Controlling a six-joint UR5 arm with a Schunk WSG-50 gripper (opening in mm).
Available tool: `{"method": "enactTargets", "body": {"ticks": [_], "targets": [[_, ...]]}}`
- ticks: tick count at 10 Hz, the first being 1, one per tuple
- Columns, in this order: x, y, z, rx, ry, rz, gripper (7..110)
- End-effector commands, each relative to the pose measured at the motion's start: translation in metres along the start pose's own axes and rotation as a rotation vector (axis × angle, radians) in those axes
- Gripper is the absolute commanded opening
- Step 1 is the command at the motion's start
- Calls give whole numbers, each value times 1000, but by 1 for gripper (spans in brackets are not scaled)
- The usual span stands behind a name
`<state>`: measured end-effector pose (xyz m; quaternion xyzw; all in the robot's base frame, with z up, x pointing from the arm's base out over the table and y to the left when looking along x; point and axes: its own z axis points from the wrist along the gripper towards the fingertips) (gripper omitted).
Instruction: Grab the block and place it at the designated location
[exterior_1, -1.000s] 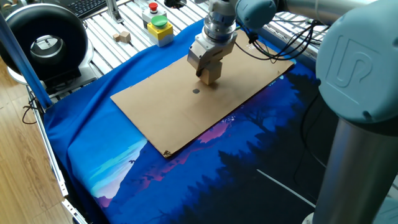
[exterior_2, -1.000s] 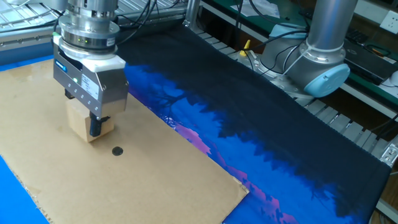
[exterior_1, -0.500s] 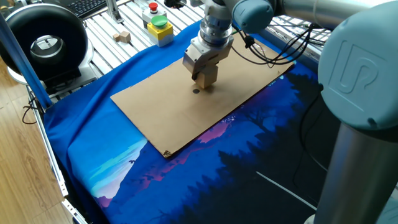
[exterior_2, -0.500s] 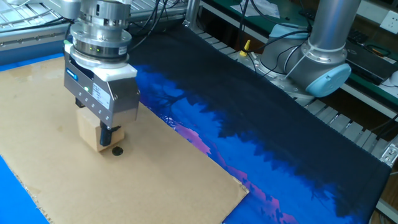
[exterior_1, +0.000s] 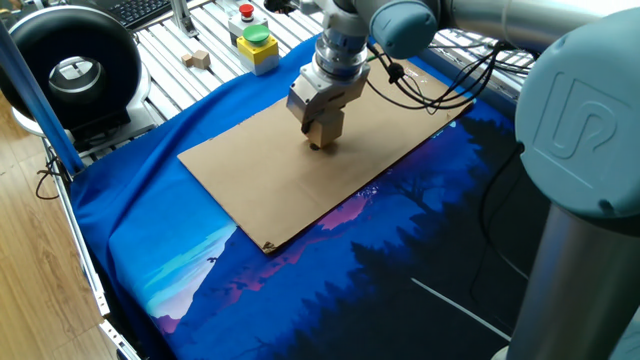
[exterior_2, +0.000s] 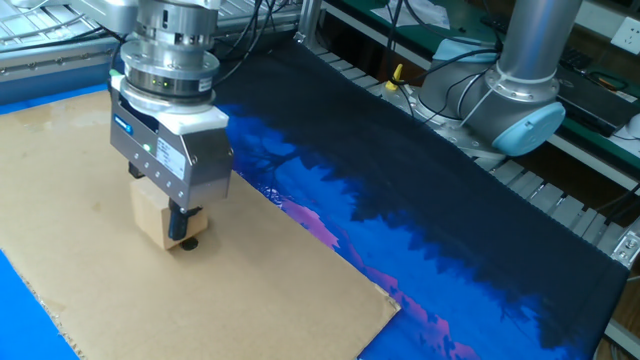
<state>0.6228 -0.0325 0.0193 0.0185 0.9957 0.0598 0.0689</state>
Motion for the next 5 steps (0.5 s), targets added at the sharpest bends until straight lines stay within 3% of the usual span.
{"method": "enactTargets", "body": {"ticks": [1, 5], "targets": [[0, 9, 0, -21, -8, 20, 7], [1, 11, 7, -9, -12, 46, 7]]}}
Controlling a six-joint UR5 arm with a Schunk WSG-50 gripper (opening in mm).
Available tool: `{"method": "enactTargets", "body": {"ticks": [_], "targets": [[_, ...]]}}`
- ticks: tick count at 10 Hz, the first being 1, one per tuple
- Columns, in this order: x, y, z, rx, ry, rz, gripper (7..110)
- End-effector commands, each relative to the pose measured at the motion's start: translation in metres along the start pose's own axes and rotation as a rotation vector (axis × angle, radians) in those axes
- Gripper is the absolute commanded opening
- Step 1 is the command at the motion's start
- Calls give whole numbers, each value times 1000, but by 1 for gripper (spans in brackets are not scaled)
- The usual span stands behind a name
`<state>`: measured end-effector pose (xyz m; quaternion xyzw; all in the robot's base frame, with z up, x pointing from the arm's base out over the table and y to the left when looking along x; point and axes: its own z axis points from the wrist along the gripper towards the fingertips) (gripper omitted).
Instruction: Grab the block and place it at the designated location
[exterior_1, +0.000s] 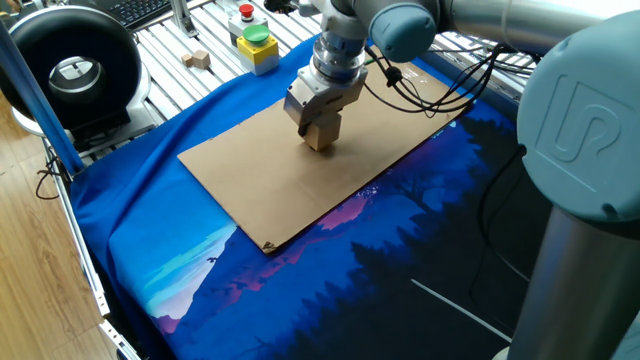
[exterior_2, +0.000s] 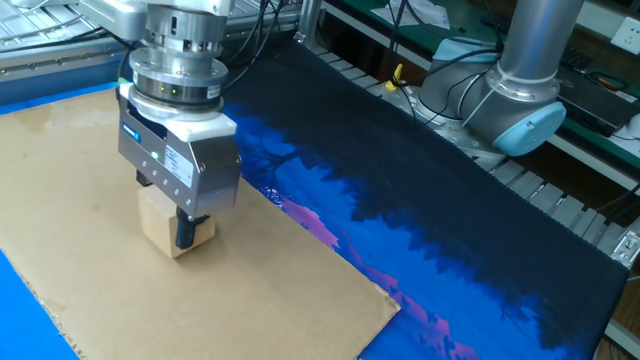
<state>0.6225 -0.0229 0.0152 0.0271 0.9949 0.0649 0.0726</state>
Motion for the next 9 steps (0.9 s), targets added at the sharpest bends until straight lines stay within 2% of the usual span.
{"method": "enactTargets", "body": {"ticks": [1, 2, 3, 4, 5, 6, 9], "targets": [[1, -3, 2, 26, 4, 29, 7], [0, -1, 1, 23, 4, 25, 7], [-3, 6, 1, -2, -6, 7, 7], [-5, 9, 1, -13, -17, -10, 22], [-6, 10, 1, -16, -16, -14, 22], [-6, 9, 2, -16, -16, -16, 44], [-7, 10, 4, -17, -21, -28, 44]]}}
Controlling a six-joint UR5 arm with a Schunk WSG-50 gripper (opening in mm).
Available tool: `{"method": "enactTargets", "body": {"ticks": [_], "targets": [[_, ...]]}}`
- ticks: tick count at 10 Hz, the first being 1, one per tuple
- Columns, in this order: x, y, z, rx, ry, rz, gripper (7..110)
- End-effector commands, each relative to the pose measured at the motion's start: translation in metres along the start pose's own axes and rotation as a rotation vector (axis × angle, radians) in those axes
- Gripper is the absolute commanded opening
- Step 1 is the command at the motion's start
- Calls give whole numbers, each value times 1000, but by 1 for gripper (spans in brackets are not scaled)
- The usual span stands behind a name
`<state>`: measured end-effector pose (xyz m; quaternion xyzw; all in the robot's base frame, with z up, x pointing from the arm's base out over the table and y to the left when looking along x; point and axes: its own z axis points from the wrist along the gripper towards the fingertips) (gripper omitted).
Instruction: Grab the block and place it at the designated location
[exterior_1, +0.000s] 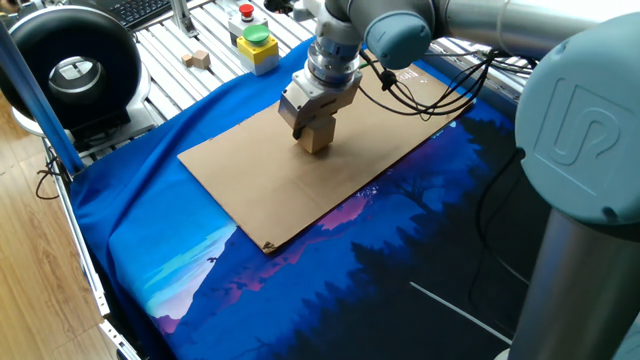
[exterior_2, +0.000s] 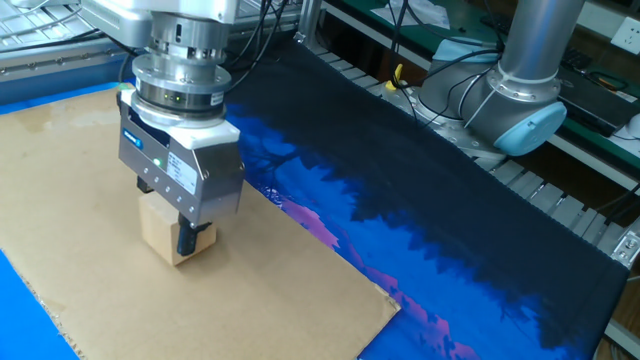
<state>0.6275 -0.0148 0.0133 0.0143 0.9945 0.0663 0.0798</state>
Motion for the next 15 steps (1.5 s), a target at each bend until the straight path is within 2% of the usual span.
{"method": "enactTargets", "body": {"ticks": [1, 4, 5, 6, 7, 8, 11, 15], "targets": [[-4, 1, 1, -10, -10, -3, 44], [-6, -1, 2, -6, -22, -19, 44], [-8, 2, 3, -19, -35, -34, 44], [-10, 4, 3, -34, -47, -49, 66], [-9, 1, 3, -23, -42, -51, 66], [-8, 0, 4, -22, -42, -52, 107], [-8, 2, 0, -25, -45, -57, 107], [-6, 8, -17, -38, -52, -64, 107]]}}
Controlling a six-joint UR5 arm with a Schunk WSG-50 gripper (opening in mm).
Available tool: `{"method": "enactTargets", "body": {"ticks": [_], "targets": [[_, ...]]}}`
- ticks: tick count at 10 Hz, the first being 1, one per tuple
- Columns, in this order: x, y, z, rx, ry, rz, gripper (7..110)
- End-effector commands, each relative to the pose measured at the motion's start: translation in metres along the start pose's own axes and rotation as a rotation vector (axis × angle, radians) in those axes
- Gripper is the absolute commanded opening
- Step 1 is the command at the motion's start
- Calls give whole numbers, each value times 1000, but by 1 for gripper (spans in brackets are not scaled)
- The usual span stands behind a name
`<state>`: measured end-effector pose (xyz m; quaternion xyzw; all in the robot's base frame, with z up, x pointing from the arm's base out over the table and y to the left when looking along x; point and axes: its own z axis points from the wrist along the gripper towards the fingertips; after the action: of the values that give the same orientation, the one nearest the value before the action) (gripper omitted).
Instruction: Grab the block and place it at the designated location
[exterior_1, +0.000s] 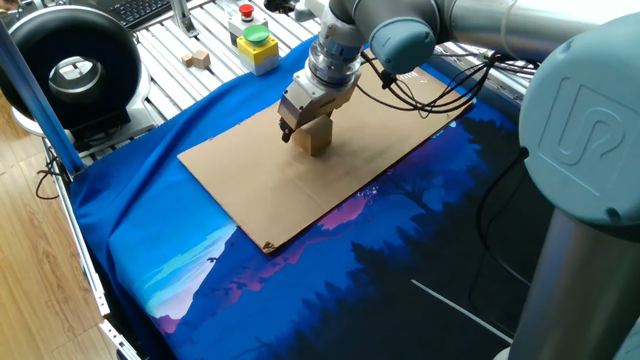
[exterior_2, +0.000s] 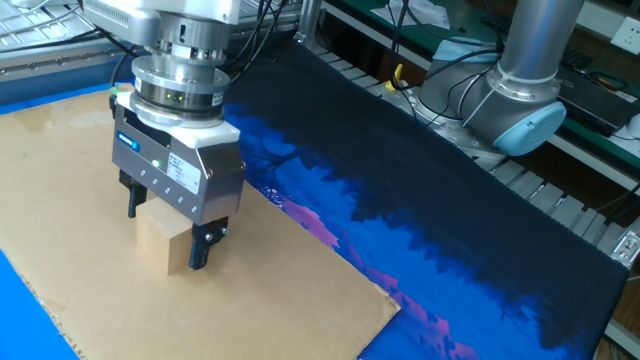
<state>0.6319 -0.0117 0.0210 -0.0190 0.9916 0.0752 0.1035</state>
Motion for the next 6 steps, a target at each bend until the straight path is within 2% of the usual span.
{"method": "enactTargets", "body": {"ticks": [1, 3, 4, 6], "targets": [[-2, 4, -13, -13, -15, 0, 107], [-3, 1, -19, 2, -27, -11, 107], [-3, 1, -24, 2, -28, -11, 88], [1, -2, -34, 2, -13, -16, 88]]}}
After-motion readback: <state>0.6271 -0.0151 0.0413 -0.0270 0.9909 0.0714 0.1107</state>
